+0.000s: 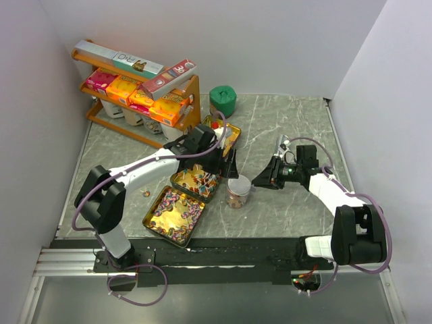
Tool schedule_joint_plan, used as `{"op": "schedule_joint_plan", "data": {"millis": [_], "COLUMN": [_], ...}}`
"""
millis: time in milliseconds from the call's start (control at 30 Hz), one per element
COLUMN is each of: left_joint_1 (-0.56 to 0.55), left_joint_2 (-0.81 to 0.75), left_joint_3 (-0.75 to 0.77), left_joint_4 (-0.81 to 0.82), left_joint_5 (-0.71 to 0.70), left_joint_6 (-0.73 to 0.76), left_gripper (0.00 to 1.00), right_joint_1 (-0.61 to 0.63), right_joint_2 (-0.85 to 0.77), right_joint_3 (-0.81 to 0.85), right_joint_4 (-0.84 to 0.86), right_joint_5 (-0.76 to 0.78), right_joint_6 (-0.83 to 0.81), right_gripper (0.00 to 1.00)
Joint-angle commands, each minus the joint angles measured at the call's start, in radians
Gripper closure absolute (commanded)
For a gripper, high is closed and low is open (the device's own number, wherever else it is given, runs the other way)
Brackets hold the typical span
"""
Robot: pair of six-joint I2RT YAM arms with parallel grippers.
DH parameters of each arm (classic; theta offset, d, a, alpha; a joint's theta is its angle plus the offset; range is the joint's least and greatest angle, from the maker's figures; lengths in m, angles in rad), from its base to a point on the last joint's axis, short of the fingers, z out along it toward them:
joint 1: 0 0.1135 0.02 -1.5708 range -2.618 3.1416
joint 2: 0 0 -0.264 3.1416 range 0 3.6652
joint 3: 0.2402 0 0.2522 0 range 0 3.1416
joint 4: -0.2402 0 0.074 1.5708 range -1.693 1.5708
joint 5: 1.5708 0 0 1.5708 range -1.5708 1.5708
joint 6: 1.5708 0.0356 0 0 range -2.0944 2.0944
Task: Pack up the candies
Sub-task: Close the bottle lid on the packing bottle.
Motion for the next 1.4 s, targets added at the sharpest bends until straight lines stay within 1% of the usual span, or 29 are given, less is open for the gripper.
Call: {"op": "schedule_joint_plan", "data": {"millis": [0,33,200,267,333,533,800,967,1100,1233,1367], "left_joint_1": [-0.013,-0.013,-0.019,-0.021,-0.022,-0.024,-0.030,-0.031,-0.030,-0.030,-0.030], "left_joint_2": [0.003,0.009,0.020,0.031,0.040,0.038,0.023,0.017,0.011,0.000,-0.008], "left_joint_3": [-0.005,-0.005,-0.011,-0.017,-0.020,-0.042,-0.071,-0.085,-0.097,-0.112,-0.125], "left_joint_4": [0.029,0.029,0.020,0.015,0.003,0.006,-0.005,-0.011,-0.005,0.006,0.020], "left_joint_5": [-0.001,0.002,0.002,0.006,-0.001,0.008,0.025,0.023,0.023,0.025,0.023], "left_joint_6": [-0.047,-0.048,-0.060,-0.065,-0.074,-0.111,-0.125,-0.137,-0.151,-0.156,-0.166], "left_gripper": [0.05,0.06,0.17,0.20,0.21,0.16,0.20,0.25,0.32,0.41,0.44], "right_joint_1": [0.002,0.008,0.029,0.044,0.052,0.072,0.095,0.103,0.114,0.129,0.153], "right_joint_2": [-0.026,-0.024,-0.011,-0.001,-0.001,-0.006,-0.017,-0.031,-0.029,-0.031,-0.032], "right_joint_3": [0.030,0.033,0.035,0.039,0.041,0.041,0.053,0.052,0.058,0.067,0.075], "right_joint_4": [-0.009,-0.007,-0.007,-0.032,-0.059,-0.084,-0.128,-0.141,-0.148,-0.167,-0.184], "right_joint_5": [0.018,0.017,0.003,0.018,0.034,0.072,0.094,0.109,0.121,0.147,0.181], "right_joint_6": [-0.028,-0.030,-0.038,-0.056,-0.074,-0.104,-0.122,-0.127,-0.133,-0.139,-0.147], "right_gripper": [0.67,0.67,0.67,0.67,0.65,0.63,0.67,0.66,0.65,0.65,0.65]}}
